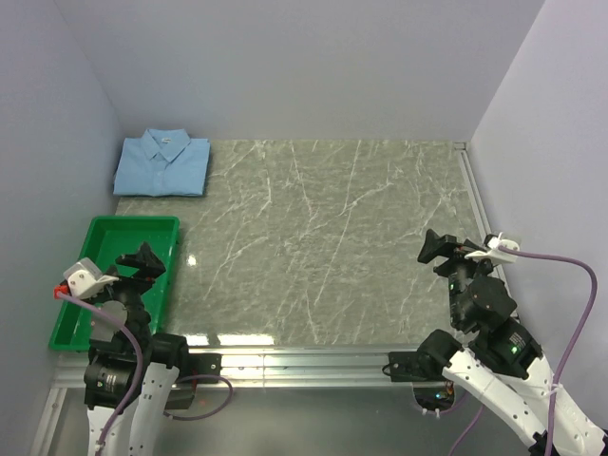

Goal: Fold and stack the long sleeve shirts
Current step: Neatly place the folded shirt to the corner

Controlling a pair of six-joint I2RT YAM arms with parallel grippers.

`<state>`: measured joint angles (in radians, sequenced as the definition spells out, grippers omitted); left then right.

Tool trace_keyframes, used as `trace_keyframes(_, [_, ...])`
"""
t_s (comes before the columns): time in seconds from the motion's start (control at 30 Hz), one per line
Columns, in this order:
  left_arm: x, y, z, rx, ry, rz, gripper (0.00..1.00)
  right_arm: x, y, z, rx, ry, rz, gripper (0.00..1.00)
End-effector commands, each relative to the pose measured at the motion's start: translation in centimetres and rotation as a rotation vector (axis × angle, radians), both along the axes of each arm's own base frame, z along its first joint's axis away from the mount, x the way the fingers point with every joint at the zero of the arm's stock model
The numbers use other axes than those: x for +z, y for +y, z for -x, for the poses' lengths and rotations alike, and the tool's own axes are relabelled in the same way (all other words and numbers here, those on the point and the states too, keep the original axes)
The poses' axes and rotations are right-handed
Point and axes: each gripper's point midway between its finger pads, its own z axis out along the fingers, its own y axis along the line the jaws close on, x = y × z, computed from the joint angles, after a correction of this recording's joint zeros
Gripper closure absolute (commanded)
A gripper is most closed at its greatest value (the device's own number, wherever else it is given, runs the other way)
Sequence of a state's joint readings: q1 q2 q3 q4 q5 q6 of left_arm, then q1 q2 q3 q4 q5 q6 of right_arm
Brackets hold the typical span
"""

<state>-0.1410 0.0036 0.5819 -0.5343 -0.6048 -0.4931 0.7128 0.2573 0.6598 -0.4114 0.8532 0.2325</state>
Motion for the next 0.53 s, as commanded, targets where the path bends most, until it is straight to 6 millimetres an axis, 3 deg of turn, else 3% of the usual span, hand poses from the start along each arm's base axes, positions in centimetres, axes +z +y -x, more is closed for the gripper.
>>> trace_keyframes(0.0, [2.08, 0.29, 0.99, 0.012, -0.097, 0.031, 0.01, 0.59, -0.24, -0.19, -0.021, -0.033, -0.012, 0.07])
trace_keyframes(0.5, [1.86, 0.14, 0.49, 0.006, -0.079, 0.021, 0.01, 0.91, -0.13, -0.02, -0.004, -0.040, -0.018, 0.04])
